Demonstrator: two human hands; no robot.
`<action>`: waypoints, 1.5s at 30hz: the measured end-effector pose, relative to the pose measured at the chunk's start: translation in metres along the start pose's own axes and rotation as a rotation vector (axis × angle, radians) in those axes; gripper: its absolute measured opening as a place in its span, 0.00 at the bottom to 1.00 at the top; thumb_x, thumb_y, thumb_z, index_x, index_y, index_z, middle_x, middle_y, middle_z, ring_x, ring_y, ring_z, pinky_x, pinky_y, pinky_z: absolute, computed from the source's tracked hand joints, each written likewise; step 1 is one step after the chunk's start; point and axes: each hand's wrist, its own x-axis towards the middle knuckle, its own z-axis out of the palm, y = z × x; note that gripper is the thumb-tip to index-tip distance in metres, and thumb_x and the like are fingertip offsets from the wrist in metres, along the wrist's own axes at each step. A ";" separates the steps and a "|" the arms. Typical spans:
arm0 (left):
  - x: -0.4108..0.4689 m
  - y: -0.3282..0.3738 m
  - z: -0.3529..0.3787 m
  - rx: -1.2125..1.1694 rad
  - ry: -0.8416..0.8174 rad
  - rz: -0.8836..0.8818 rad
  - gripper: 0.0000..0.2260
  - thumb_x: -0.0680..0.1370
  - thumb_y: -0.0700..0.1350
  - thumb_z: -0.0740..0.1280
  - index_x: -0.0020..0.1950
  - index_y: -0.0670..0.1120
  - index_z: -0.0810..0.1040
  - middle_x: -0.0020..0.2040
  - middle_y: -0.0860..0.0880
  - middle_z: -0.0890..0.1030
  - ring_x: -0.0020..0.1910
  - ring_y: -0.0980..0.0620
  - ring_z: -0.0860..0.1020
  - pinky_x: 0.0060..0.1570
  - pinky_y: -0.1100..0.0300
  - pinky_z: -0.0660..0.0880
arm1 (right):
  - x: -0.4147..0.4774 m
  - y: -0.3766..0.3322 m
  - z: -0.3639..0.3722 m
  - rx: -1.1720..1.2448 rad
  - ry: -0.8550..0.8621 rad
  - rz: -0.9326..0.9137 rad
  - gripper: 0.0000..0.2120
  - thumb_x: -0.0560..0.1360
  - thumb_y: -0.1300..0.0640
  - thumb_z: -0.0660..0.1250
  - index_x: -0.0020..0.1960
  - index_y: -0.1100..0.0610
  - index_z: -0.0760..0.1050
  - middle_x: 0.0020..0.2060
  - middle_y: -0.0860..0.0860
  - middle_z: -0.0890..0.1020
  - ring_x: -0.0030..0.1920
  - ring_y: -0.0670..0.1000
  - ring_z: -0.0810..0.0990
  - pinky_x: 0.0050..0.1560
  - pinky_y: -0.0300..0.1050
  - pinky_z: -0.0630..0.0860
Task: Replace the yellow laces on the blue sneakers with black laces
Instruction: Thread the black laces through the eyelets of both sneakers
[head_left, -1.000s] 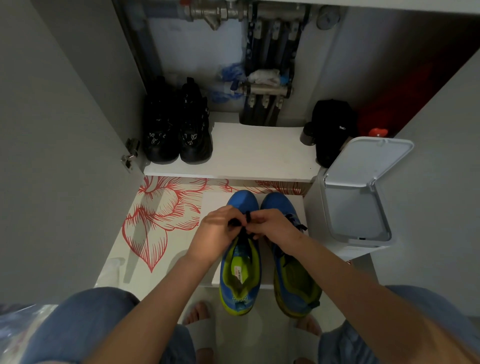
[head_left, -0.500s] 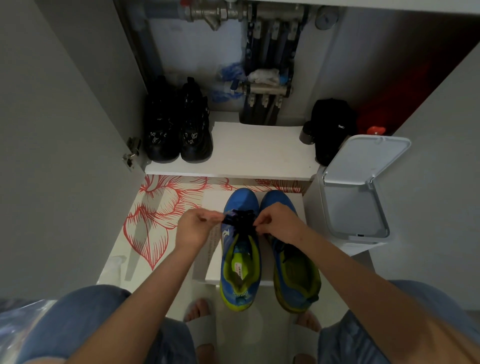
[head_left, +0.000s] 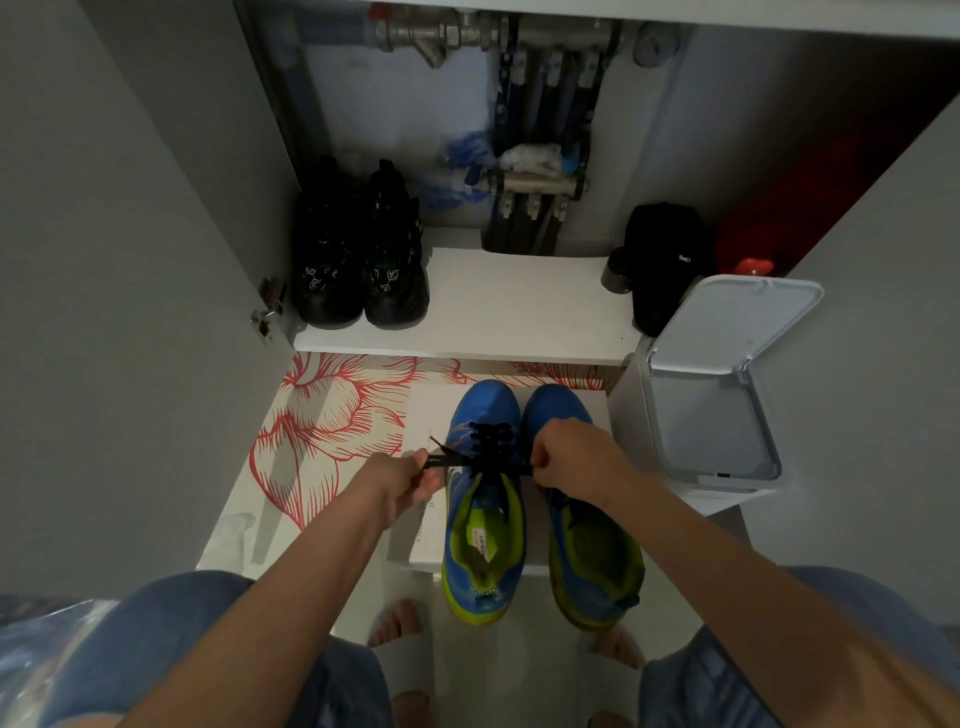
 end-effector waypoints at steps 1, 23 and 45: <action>0.001 -0.001 0.000 -0.088 -0.024 -0.037 0.10 0.80 0.33 0.58 0.39 0.37 0.69 0.31 0.43 0.76 0.23 0.53 0.76 0.19 0.68 0.73 | 0.000 0.000 0.000 -0.002 -0.001 0.003 0.09 0.73 0.59 0.66 0.48 0.61 0.82 0.45 0.56 0.84 0.45 0.53 0.81 0.47 0.49 0.79; 0.003 0.005 -0.001 0.307 0.081 0.065 0.11 0.79 0.32 0.61 0.36 0.37 0.71 0.17 0.47 0.74 0.14 0.57 0.73 0.19 0.69 0.72 | -0.003 0.007 0.004 0.102 0.026 -0.023 0.08 0.73 0.56 0.70 0.51 0.56 0.83 0.48 0.51 0.84 0.50 0.50 0.80 0.52 0.43 0.75; -0.037 -0.014 -0.004 0.842 -0.319 -0.009 0.20 0.77 0.46 0.66 0.67 0.42 0.68 0.65 0.41 0.73 0.57 0.44 0.77 0.53 0.50 0.77 | -0.093 0.033 0.010 0.496 -0.203 0.548 0.25 0.79 0.53 0.60 0.69 0.68 0.61 0.61 0.62 0.73 0.57 0.58 0.75 0.51 0.47 0.78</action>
